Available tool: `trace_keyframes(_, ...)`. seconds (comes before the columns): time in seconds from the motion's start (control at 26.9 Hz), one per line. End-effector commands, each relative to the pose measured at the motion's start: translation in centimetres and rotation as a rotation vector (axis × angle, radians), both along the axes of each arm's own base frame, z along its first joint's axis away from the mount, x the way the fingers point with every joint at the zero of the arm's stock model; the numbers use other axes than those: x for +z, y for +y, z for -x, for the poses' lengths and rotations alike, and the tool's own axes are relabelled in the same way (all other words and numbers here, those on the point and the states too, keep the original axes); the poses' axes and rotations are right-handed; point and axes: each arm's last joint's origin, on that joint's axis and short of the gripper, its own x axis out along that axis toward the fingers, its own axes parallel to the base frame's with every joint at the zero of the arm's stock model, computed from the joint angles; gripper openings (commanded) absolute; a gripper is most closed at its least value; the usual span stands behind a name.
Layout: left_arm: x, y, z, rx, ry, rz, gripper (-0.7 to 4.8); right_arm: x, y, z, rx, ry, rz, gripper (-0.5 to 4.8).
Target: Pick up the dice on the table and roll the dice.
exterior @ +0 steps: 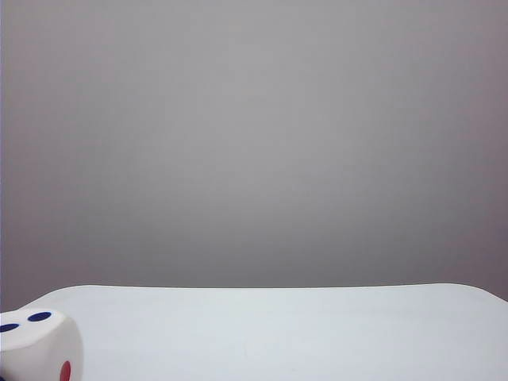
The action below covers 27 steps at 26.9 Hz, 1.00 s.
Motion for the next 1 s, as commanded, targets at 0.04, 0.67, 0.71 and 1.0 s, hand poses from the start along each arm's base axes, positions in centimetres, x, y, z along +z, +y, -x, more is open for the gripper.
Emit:
trace_keyframes(0.04, 3.5, 0.2, 0.7, 0.008, -0.022, 0.016, -0.05, 2.3, 0.4, 0.6, 0.017, -0.076, -0.044, -0.05)
trace_keyframes(0.67, 8.6, -0.1, -0.4, -0.012, 0.272, -0.158, -0.05, 13.9, 11.0, -13.5, 0.608, 0.279, 0.032, -0.05)
trace_keyframes(0.71, 8.6, -0.1, -0.4, -0.012, 0.283, -0.160, -0.05, 13.1, 12.8, -14.5, 0.648, 0.315, 0.049, -0.05)
trace_keyframes(1.0, 8.6, -0.1, -0.6, -0.007, 0.290, -0.155, -0.05, 8.2, 21.6, -15.0, 0.856, 0.420, 0.134, -0.05)
